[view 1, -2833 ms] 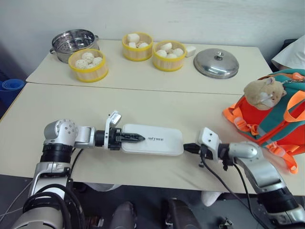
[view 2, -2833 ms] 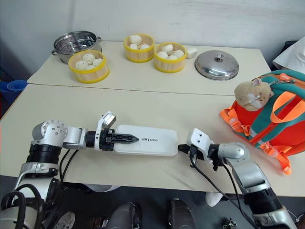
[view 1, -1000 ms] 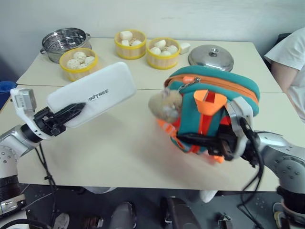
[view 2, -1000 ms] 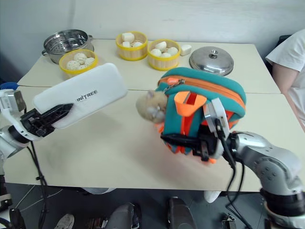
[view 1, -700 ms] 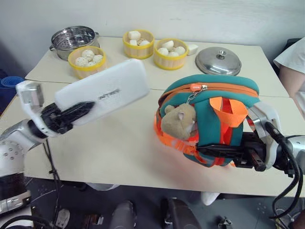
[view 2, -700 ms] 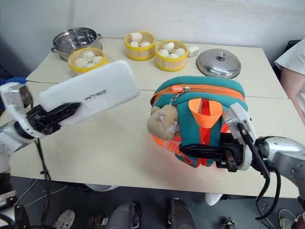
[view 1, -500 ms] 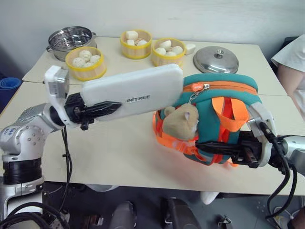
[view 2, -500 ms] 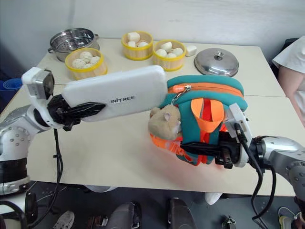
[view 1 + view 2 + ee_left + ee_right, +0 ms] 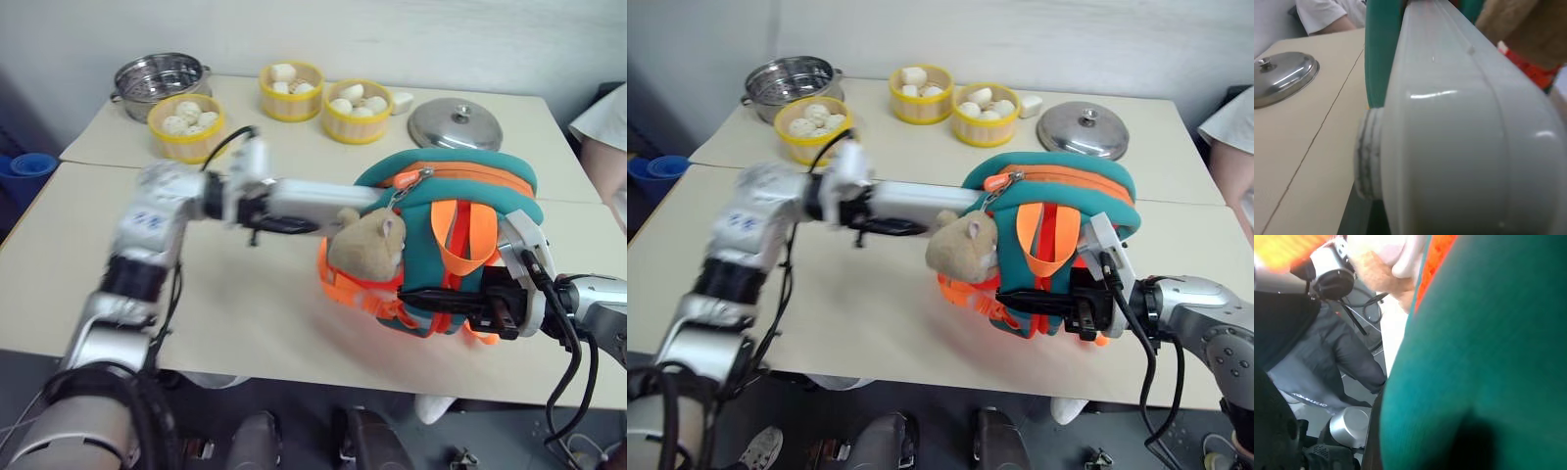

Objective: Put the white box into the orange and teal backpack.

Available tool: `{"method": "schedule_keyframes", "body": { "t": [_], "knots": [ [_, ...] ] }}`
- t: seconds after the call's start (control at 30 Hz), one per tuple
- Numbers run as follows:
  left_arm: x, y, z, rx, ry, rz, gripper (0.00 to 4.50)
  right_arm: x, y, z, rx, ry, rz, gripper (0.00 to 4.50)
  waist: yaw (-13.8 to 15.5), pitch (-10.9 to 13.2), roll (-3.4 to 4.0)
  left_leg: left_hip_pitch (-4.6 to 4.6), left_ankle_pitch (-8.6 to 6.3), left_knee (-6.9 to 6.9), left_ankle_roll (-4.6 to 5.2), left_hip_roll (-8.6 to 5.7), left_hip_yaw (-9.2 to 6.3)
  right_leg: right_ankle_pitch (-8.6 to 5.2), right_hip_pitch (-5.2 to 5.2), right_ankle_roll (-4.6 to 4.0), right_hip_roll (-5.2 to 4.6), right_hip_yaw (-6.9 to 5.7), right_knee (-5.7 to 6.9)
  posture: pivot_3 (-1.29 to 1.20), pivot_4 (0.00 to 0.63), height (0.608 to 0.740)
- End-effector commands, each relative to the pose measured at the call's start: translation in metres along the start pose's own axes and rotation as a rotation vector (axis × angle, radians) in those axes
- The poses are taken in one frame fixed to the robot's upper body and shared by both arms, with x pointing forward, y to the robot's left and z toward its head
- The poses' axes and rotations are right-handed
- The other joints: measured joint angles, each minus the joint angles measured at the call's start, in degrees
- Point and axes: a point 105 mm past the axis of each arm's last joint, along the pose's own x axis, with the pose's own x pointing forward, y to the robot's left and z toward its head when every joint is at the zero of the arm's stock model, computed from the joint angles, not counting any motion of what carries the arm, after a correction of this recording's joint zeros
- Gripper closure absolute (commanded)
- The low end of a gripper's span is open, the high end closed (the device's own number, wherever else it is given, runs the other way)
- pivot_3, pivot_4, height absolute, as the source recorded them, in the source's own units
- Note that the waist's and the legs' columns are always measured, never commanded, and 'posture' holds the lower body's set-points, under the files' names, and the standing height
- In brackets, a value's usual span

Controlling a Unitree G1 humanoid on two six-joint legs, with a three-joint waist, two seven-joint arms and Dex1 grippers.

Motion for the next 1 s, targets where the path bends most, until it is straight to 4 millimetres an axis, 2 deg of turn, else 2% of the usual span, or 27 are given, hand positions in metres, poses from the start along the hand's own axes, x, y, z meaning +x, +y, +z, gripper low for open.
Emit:
{"method": "schedule_keyframes", "body": {
  "t": [0.03,0.1,0.17,0.23,0.3,0.43,0.5,0.57,0.63,0.73,0.83,0.9,1.0],
  "knots": [
    [0.055,0.009,0.027,0.032,-0.068,-0.03,2.77,0.007,0.004,0.003,-0.003,-0.029,0.042,4.48,0.2,0.0,0.0,-0.12,-0.08,0.12,0.14,0.0,0.0,0.06,-0.01,0.11,-0.01,0.01,-0.03,0.0,0.15,0.74],
    [0.08,0.001,0.037,0.02,-0.115,-0.096,2.77,0.011,0.004,0.003,-0.005,-0.038,0.044,4.48,0.1,0.0,0.01,-0.52,-0.2,0.37,0.34,-0.04,0.05,0.16,-0.26,0.28,-0.06,0.05,-0.1,0.0,0.15,0.74],
    [0.095,-0.005,0.034,0.034,-0.122,-0.135,2.77,0.014,0.003,0.002,-0.01,-0.043,0.037,4.48,-0.4,0.0,0.02,-0.69,-0.22,0.46,0.35,-0.04,0.16,0.18,-0.47,0.32,-0.07,0.11,-0.09,0.0,0.15,0.74],
    [0.102,-0.008,0.027,0.018,-0.135,-0.133,2.33,0.016,0.002,0.0,-0.018,-0.042,0.022,4.5,-0.6,0.0,0.05,-0.9,-0.12,0.45,0.14,-0.05,0.22,0.18,-0.82,0.32,-0.05,0.18,-0.01,0.0,0.15,0.74],
    [0.094,-0.005,0.027,-0.02,-0.202,-0.113,1.83,0.018,0.0,0.0,-0.03,-0.059,-0.01,4.5,-0.6,0.0,0.05,-0.91,-0.09,0.46,0.08,-0.02,0.2,0.17,-0.92,0.31,0.01,0.18,0.07,0.0,0.15,0.74],
    [0.062,0.003,0.029,-0.005,-0.328,-0.068,0.72,0.015,-0.008,0.0,-0.066,-0.101,-0.098,4.5,-0.7,0.0,0.06,-0.9,0.02,0.59,-0.07,-0.01,0.16,0.14,-0.97,0.25,0.01,0.2,0.38,0.0,0.15,0.74],
    [0.036,0.002,0.022,-0.031,-0.351,-0.09,0.09,0.013,-0.011,-0.002,-0.067,-0.116,-0.13,4.5,-0.9,0.0,0.06,-0.87,-0.09,0.7,0.17,-0.01,0.18,0.14,-0.95,0.24,0.01,0.25,0.5,0.0,0.15,0.74],
    [0.001,-0.009,0.003,0.01,-0.275,-0.166,0.09,0.015,-0.006,-0.004,-0.027,-0.128,-0.092,4.5,-1.7,0.0,0.07,-0.8,-0.09,0.7,0.17,0.0,0.21,0.12,-0.95,0.21,0.03,0.31,0.6,0.0,0.15,0.74],
    [-0.019,-0.011,-0.008,0.036,-0.203,-0.177,0.09,0.016,-0.004,-0.004,-0.022,-0.141,-0.082,4.5,-2.4,0.0,0.07,-0.65,-0.05,0.59,0.05,0.03,0.21,0.05,-0.95,0.07,0.07,0.34,0.72,0.0,0.15,0.74],
    [-0.043,-0.013,-0.009,0.037,-0.158,-0.174,0.09,0.016,-0.009,-0.004,-0.043,-0.153,-0.118,4.5,-2.0,0.0,0.06,-0.57,0.17,0.48,-0.34,0.02,0.09,0.0,-0.95,-0.01,0.12,0.32,0.78,0.0,0.15,0.74],
    [-0.05,-0.025,0.004,0.043,-0.201,-0.184,0.09,0.018,-0.012,-0.005,-0.049,-0.161,-0.131,4.5,-1.4,0.0,0.07,-0.63,0.14,0.54,-0.28,-0.03,0.03,0.01,-0.91,0.0,0.06,0.3,0.76,0.0,0.15,0.74],
    [-0.046,-0.04,0.015,0.046,-0.232,-0.202,0.09,0.019,-0.016,-0.003,-0.055,-0.184,-0.15,4.5,-1.4,0.0,0.07,-0.65,0.07,0.58,-0.19,-0.03,0.04,0.02,-0.89,0.02,0.0,0.34,0.74,0.0,0.15,0.74],
    [-0.034,-0.053,0.027,0.061,-0.288,-0.179,0.09,0.018,-0.018,0.0,-0.056,-0.198,-0.16,4.5,-1.3,0.0,0.07,-0.66,0.04,0.61,-0.19,-0.03,0.04,0.03,-0.88,0.03,-0.02,0.36,0.77,0.0,0.15,0.74]
  ]
}}
